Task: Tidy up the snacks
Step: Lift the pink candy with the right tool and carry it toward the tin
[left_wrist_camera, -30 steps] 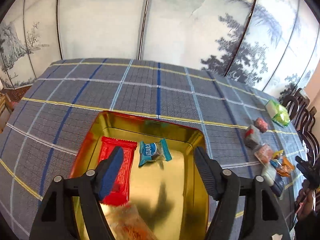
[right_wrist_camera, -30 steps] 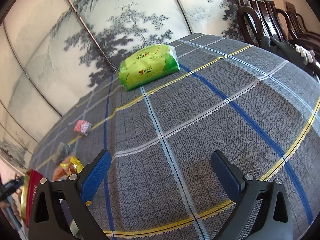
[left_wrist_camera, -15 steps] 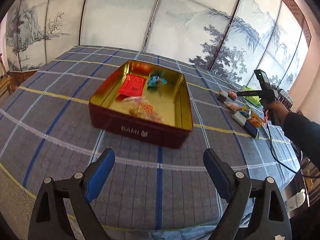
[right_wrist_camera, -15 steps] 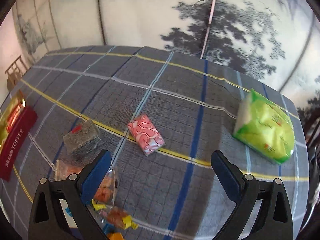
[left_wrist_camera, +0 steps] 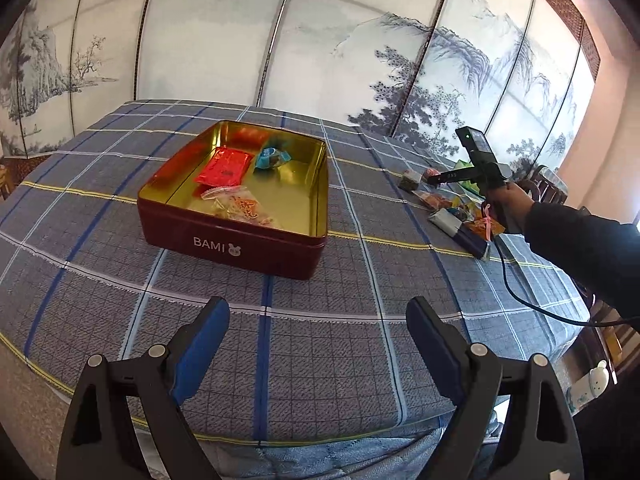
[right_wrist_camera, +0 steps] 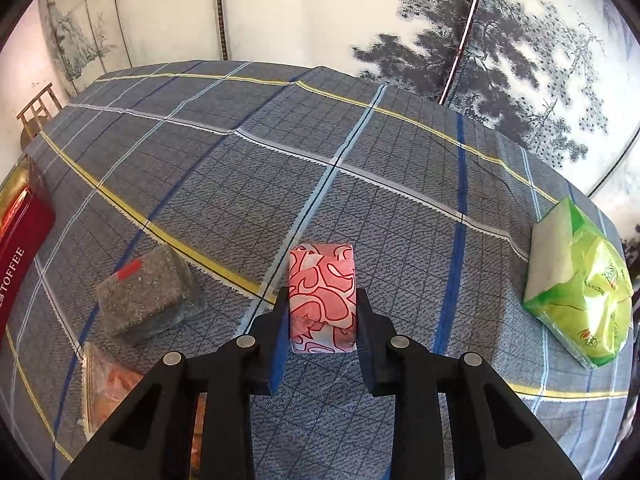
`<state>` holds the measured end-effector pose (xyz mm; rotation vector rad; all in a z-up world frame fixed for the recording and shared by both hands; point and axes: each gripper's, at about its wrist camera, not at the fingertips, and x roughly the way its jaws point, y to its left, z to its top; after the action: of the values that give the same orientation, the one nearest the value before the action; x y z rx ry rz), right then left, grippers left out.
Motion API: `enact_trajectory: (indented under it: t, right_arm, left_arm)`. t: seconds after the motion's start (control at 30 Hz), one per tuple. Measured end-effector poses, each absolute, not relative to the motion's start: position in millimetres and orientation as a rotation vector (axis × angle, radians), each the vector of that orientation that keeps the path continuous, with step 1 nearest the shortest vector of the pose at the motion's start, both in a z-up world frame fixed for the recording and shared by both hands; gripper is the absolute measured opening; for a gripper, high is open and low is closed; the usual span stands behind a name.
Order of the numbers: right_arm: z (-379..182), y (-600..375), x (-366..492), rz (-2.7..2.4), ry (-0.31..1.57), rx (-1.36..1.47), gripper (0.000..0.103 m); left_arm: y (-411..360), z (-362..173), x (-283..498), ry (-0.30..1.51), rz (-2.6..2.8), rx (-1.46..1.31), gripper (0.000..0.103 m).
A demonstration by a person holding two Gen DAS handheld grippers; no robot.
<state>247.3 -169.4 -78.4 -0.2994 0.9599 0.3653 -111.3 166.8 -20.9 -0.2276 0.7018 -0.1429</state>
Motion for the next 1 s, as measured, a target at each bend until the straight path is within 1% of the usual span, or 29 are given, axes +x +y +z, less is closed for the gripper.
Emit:
enact_trajectory:
  t: [0.1, 0.27, 0.63, 0.77, 1.0]
  right_arm:
    - [-67, -172, 234, 0.300, 0.916, -0.309, 0.030]
    - [-31, -181, 209, 0.162, 0.841, -0.313, 0.030]
    - [54, -174, 161, 0.015, 0.673, -0.278, 0.030]
    - [68, -160, 152, -0.012, 0.646, -0.269, 0.030]
    - [74, -138, 145, -0.045, 0.625, -0.261, 0.030]
  left_arm:
    - [158, -21, -116, 0.699, -0.158, -0.213, 0.087]
    - [148, -20, -127, 0.685, -0.165, -0.169, 0.087]
    - [167, -19, -140, 0.666, -0.110, -0.190, 0.087]
    - [174, -19, -145, 0.656, -0.101, -0.197, 0.087]
    - [180, -26, -150, 0.663, -0.097, -0.220, 0.087]
